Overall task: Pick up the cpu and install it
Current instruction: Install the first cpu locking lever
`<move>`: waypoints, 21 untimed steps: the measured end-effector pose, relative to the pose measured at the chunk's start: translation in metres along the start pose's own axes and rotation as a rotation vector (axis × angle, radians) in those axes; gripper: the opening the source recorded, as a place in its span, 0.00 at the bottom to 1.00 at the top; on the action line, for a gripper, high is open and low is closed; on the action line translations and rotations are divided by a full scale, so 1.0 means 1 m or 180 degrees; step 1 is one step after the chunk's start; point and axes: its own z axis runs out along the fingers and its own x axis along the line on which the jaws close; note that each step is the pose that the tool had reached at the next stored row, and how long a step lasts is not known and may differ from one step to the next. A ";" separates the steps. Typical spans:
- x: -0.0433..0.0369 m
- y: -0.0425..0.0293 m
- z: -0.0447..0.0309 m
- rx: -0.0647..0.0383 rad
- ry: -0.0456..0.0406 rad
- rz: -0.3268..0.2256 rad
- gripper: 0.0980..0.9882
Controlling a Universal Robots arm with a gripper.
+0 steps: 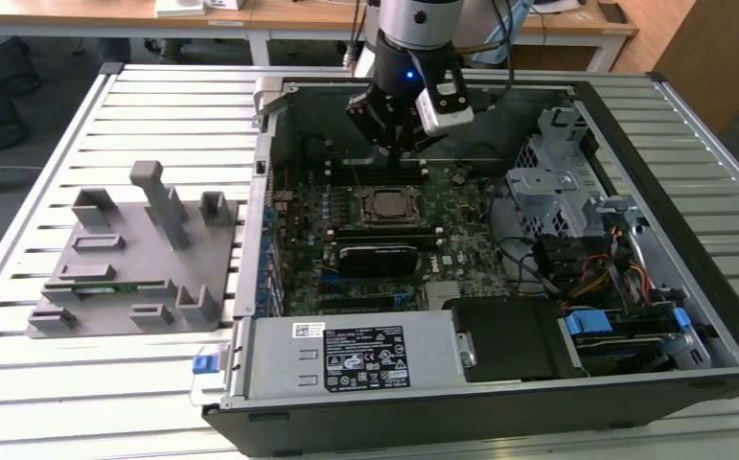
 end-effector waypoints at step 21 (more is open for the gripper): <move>0.0447 -0.0085 0.0045 -0.0028 -0.0087 -0.0422 0.01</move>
